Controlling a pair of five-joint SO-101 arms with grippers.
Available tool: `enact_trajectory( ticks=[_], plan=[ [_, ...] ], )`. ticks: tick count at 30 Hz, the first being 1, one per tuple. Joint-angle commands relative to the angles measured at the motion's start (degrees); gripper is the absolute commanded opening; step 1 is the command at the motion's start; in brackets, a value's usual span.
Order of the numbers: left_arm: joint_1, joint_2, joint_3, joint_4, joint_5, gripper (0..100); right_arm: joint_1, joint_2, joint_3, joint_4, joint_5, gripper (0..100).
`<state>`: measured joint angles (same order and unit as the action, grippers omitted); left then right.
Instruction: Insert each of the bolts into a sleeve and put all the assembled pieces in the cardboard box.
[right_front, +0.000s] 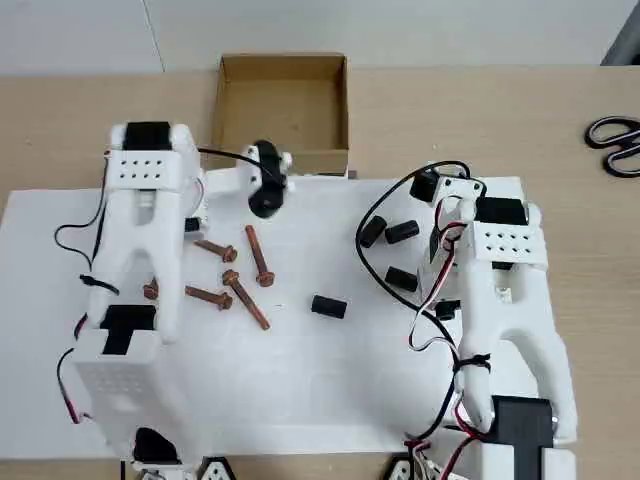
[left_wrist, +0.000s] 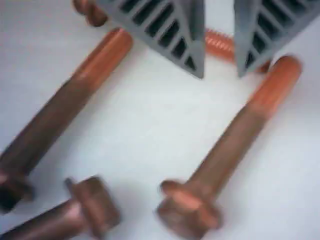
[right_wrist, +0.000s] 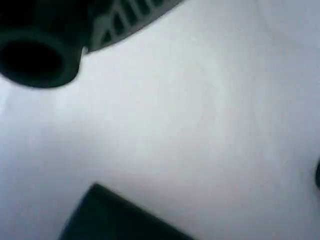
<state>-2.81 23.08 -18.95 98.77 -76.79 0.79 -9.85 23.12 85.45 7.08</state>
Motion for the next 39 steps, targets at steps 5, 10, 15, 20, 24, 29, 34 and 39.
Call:
enact_trajectory(
  ticks=[5, 10, 15, 20, 24, 29, 34, 39],
  plan=[
    [1.5, -0.4, 5.1, 0.0, -13.0, 5, 5.5, -2.2, -0.3, -0.7, 0.7, 0.4],
    [1.4, -0.4, 8.8, -3.7, -13.1, 5, 9.5, -2.2, -0.3, -0.5, 3.3, 0.4],
    [1.5, -0.4, 10.9, -7.7, -13.1, 5, 9.7, -2.2, -0.3, -0.5, 3.5, 0.4],
    [1.8, -0.4, 11.4, -9.7, -13.1, 5, 9.6, -2.2, -0.3, -0.6, 3.3, 0.4],
    [2.9, -0.4, 11.6, -9.8, -13.1, 5, 9.6, -2.2, -0.3, -0.6, 3.4, 0.4],
    [4.0, 4.4, 10.2, -11.5, -12.9, 5, 9.6, -2.3, -0.3, -0.3, 3.4, 0.4],
    [3.8, 7.8, 6.8, -11.3, -12.7, 5, 9.6, -2.6, -0.3, -0.1, 3.4, 0.4],
    [4.0, 7.7, 4.7, -9.4, -12.7, 5, 9.6, -2.4, -0.3, -0.1, 3.4, 0.4]
  ],
)
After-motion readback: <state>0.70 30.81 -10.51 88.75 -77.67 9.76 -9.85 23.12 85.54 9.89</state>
